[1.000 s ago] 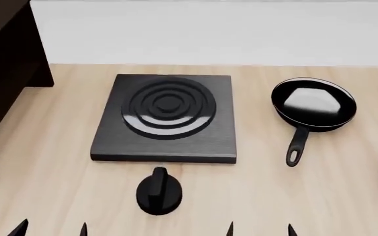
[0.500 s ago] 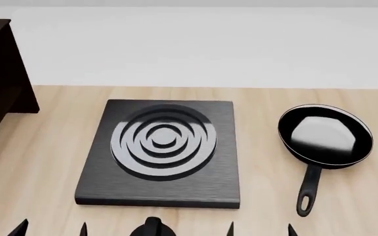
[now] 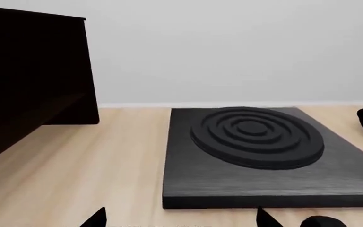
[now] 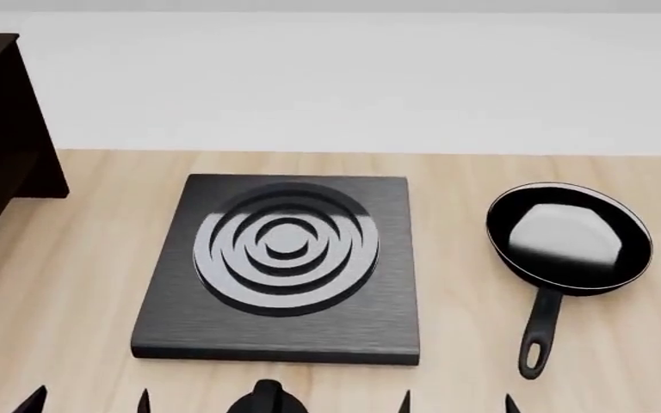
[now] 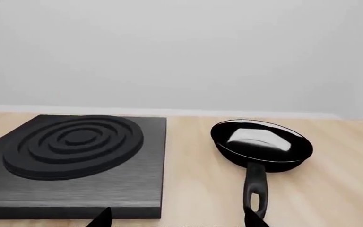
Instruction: Put the frying pan on the cabinet shelf.
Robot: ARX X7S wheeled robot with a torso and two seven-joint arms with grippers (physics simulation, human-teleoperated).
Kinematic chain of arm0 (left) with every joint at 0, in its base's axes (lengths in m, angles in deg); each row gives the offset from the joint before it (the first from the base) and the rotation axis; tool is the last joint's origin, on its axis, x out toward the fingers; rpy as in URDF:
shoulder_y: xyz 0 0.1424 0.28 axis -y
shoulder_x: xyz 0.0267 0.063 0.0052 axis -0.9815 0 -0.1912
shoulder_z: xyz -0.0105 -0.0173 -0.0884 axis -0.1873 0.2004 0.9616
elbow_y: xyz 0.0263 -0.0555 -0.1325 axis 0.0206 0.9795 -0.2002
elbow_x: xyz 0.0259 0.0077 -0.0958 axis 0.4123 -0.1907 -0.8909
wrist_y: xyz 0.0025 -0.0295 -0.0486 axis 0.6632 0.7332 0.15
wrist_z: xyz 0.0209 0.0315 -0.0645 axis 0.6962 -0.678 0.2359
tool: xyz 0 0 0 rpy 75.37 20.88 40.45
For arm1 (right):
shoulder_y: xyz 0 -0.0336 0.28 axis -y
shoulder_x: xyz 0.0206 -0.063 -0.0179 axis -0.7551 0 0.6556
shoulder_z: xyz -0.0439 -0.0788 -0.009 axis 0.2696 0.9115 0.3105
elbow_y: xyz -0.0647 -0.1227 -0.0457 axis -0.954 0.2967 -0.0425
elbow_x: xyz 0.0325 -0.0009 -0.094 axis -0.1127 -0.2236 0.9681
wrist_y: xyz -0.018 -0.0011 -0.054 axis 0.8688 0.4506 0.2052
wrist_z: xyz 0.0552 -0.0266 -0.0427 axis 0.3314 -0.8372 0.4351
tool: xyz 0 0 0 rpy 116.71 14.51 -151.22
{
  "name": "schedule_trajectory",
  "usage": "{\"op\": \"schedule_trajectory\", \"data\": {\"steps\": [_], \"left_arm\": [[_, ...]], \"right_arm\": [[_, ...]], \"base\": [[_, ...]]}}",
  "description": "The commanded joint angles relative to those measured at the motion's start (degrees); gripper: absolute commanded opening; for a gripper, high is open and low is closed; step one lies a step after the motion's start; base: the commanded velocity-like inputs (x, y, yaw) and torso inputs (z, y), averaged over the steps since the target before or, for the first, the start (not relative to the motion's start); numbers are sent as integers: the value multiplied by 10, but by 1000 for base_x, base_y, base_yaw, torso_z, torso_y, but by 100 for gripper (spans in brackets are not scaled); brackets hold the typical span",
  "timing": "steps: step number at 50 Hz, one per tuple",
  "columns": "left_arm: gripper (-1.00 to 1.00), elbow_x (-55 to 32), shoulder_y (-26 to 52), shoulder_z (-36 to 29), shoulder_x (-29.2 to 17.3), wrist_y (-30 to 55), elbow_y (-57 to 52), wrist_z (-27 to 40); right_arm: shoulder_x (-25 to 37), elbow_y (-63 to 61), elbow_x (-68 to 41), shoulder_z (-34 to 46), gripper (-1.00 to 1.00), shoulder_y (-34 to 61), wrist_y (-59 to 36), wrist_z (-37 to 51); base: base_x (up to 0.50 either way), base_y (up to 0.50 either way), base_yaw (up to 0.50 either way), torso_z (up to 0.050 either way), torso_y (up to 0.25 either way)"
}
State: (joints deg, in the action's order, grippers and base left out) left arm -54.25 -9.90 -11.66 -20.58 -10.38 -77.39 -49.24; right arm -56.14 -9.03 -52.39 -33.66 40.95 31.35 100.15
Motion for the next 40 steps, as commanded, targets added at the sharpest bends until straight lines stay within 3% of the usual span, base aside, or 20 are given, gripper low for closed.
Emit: {"op": "schedule_trajectory", "data": {"steps": [1, 2, 16, 31, 40], "left_arm": [[100, 3, -2, -10, -5, 12, -10, 4], [100, 95, -11, 88, 81, 18, -8, -99], [100, 35, -16, 79, 61, 109, -95, -86], [100, -13, 45, 65, 50, 382, -365, -35], [100, -67, 77, 100, 57, 479, -422, -24]], "right_arm": [[1, 2, -10, -1, 100, 0, -1, 2], [-82, -2, 73, -91, 100, -8, -12, -94], [-57, -96, 55, -69, 100, -8, -89, -76], [-29, -312, 58, -43, 100, 48, -329, -76], [-21, -341, 46, -48, 100, 80, -389, -78]], "base": [[277, 94, 0, 0, 0], [0, 0, 0, 0, 0], [0, 0, -3, 0, 0], [0, 0, -4, 0, 0], [0, 0, -4, 0, 0]]}}
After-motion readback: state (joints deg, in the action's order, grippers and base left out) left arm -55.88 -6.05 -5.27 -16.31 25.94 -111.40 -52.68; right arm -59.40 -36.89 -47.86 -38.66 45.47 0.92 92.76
